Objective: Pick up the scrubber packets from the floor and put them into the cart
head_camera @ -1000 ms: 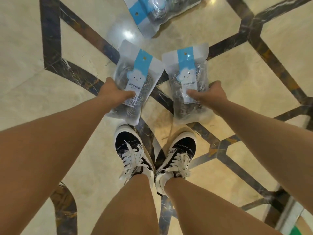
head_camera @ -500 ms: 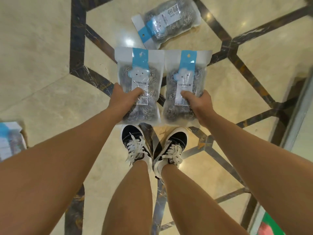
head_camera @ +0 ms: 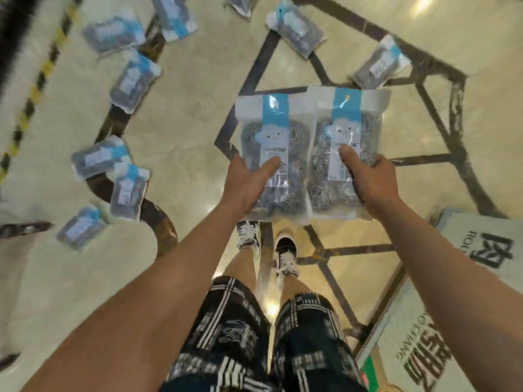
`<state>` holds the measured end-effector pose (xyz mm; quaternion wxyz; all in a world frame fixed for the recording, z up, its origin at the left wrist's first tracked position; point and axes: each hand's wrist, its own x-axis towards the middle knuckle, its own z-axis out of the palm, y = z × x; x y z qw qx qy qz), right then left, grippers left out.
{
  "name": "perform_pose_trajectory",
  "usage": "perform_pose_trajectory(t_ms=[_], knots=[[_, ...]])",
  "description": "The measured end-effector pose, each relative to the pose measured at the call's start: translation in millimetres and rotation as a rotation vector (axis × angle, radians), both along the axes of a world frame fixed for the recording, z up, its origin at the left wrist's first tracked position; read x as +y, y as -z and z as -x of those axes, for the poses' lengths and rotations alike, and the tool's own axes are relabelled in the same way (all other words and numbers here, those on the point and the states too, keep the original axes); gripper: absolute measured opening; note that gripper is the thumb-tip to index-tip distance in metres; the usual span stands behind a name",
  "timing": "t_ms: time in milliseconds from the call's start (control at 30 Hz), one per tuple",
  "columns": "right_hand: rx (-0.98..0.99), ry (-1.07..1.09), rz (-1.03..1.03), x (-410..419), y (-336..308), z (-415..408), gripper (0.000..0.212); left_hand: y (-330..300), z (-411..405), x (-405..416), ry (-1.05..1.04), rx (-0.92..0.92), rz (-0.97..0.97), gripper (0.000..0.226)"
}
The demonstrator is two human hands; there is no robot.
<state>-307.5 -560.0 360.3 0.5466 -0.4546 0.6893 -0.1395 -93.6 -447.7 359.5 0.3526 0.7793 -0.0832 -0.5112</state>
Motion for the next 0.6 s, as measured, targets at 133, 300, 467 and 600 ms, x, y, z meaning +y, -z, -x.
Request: perform_pose_trajectory(t_ms=[133, 300, 467, 600], knots=[[0.003, -0.154, 0.088, 2.2, -95.3, -17.8, 0.044, -90.0, -6.0, 23.4, -0.106, -0.053, 0.081, 0.084], [-0.045, -0.294, 0.156, 32.3, -200.3, -48.0, 0.048, -191.4, -16.5, 78.6, -0.283, -0.078, 0.107, 0.086], [-0.095, -0.484, 0.192, 86.7, -274.0, -88.6, 0.025, -263.5, -26.8, 168.5, -0.482, -0.146, 0.145, 0.063], [-0.132, -0.696, 0.172, 148.4, -306.3, -130.9, 0.039, -289.9, -31.3, 261.5, -0.74, -0.146, 0.182, 0.072]])
